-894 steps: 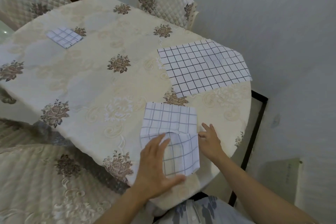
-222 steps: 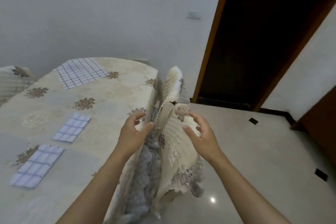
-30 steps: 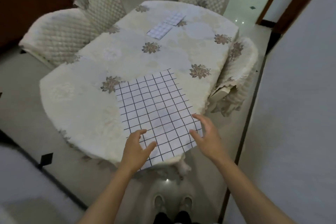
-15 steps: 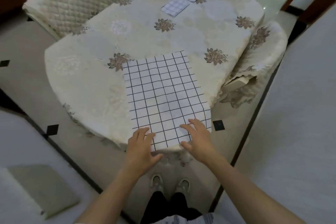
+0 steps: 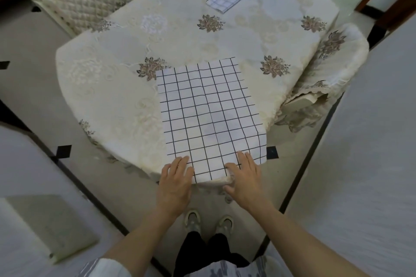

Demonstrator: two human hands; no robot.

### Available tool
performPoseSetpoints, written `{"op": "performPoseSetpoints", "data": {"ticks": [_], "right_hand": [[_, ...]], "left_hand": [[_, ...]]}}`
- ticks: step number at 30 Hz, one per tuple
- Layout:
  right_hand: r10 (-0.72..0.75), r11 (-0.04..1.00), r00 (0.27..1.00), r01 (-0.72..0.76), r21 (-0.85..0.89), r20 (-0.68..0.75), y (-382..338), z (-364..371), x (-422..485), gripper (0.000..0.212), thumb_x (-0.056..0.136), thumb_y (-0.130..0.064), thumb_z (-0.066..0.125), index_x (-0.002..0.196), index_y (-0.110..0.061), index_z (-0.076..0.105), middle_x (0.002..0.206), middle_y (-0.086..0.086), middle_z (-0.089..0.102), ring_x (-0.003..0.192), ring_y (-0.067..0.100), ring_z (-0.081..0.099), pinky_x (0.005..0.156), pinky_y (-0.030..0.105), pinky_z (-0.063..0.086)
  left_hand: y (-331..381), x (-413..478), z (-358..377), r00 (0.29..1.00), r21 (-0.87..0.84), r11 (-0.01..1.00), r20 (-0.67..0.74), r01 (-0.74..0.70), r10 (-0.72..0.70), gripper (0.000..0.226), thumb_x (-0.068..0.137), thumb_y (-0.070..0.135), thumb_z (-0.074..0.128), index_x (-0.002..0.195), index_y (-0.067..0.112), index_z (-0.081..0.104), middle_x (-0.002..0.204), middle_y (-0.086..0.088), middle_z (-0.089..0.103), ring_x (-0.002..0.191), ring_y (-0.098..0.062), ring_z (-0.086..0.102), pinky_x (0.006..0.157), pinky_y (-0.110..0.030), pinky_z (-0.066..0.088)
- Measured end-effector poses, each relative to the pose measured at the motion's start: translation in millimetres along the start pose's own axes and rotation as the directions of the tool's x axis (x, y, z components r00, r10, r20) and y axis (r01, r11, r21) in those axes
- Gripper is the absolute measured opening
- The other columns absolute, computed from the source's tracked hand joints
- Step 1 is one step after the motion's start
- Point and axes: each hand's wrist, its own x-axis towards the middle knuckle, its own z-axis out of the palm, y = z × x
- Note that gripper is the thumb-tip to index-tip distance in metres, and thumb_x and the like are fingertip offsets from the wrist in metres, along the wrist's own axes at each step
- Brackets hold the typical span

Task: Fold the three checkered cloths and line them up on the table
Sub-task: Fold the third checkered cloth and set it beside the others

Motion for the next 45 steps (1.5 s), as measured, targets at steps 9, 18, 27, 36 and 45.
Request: {"op": "performPoseSetpoints", "data": {"ticks": [9,18,27,36,45], "right_hand": [[0.061,0.996,0.995,-0.065,0.056,0.075,-2,-4,-3,0.069,0.08,-0.051,0.068,0.139,-0.035,0.038,0.161,0.01,0.002,0.147,0.03,-0.011,0.117,0.045,0.011],[0.092,0.989,0.992,-0.101,0.108,0.091,-1,-8,-1,0.071,0.078,-0.058,0.066,0.14,-0.036,0.039,0.161,0.006,0.0,0.148,0.026,-0.011,0.117,0.044,0.01],[0.104,0.979,0.993,-0.091,0.182,-0.06,1,-22,2,0.068,0.079,-0.049,0.07,0.139,-0.035,0.042,0.161,0.003,0.009,0.149,0.021,-0.002,0.117,0.043,0.01],[0.136,0.979,0.963,-0.094,0.183,-0.232,11,-26,15,0.044,0.071,-0.018,0.08,0.114,-0.024,0.069,0.145,0.013,0.043,0.138,0.032,0.034,0.103,0.052,0.034],[0.152,0.973,0.913,-0.071,0.222,-0.378,23,-36,18,0.009,0.077,-0.011,0.077,0.079,-0.019,0.076,0.129,0.01,0.059,0.124,0.032,0.051,0.09,0.046,0.039]], "left_hand": [[12,7,5,0.997,0.002,1.0,0.083,0.0,0.0,0.057,0.063,0.023,0.073,0.117,0.012,0.059,0.144,-0.015,0.047,0.129,-0.035,0.044,0.101,-0.053,0.037],[6,9,-9,0.98,-0.082,0.996,-0.2,-0.039,0.022,0.008,0.073,0.012,0.067,0.08,0.013,0.064,0.123,-0.008,0.063,0.112,-0.031,0.056,0.091,-0.047,0.041],[-15,16,-54,0.938,-0.211,0.975,-0.348,-0.072,-0.006,0.012,0.083,0.021,0.056,0.076,0.016,0.064,0.119,-0.003,0.062,0.112,-0.026,0.052,0.086,-0.042,0.041],[-40,16,-72,0.92,-0.266,0.952,-0.391,-0.148,0.034,0.012,0.087,0.022,0.058,0.083,0.017,0.068,0.124,-0.001,0.06,0.117,-0.024,0.051,0.086,-0.036,0.038],[-67,22,-83,0.897,-0.278,0.948,-0.441,-0.155,0.017,0.015,0.089,0.025,0.056,0.086,0.018,0.069,0.122,-0.001,0.062,0.116,-0.026,0.052,0.085,-0.039,0.041]]}}
